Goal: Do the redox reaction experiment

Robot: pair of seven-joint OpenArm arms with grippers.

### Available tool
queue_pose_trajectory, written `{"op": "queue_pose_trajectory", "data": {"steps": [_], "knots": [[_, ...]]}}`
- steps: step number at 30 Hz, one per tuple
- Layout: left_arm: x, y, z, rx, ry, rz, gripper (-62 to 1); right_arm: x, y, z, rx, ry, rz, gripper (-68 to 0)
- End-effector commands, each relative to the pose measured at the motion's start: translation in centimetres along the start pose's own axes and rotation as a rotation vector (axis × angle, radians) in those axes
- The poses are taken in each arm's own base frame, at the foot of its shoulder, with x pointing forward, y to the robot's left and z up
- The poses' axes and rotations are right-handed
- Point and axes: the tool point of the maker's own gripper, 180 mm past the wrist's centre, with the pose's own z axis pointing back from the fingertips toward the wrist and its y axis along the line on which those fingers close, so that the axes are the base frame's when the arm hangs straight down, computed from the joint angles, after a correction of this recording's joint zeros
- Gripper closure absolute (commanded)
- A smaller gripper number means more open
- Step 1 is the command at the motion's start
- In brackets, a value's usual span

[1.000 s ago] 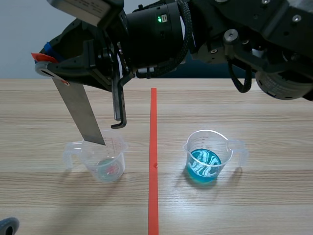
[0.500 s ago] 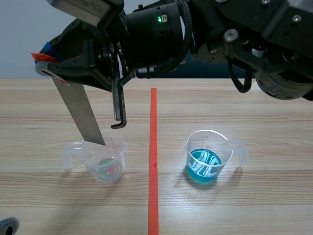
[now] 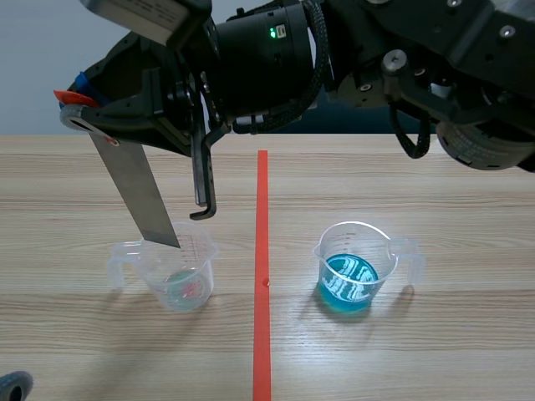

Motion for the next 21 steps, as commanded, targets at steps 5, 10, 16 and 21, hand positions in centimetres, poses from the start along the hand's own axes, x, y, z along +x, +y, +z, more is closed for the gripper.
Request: {"op": "queue_pose_trajectory", "data": {"steps": [5,10,16,21], "knots": [[0.6,-0.3,-0.2,-0.008,-0.027,0.013,-61.3,0.6,-0.4,-0.2,0.008,-0.023,0.009,-0.6],[0.6,-0.3,-0.2,-0.008,-0.027,0.013,-61.3,0.0,0.0,-0.4,0.017,-0.020,-0.012,-0.6],[0.6,-0.3,-0.2,-0.008,-0.027,0.013,-61.3,-1.5,0.1,-0.6,0.015,0.000,-0.052,-0.6],[0.6,-0.3,-0.2,-0.008,-0.027,0.013,-61.3,-3.3,0.7,-1.0,0.020,0.025,-0.065,-0.6]]}}
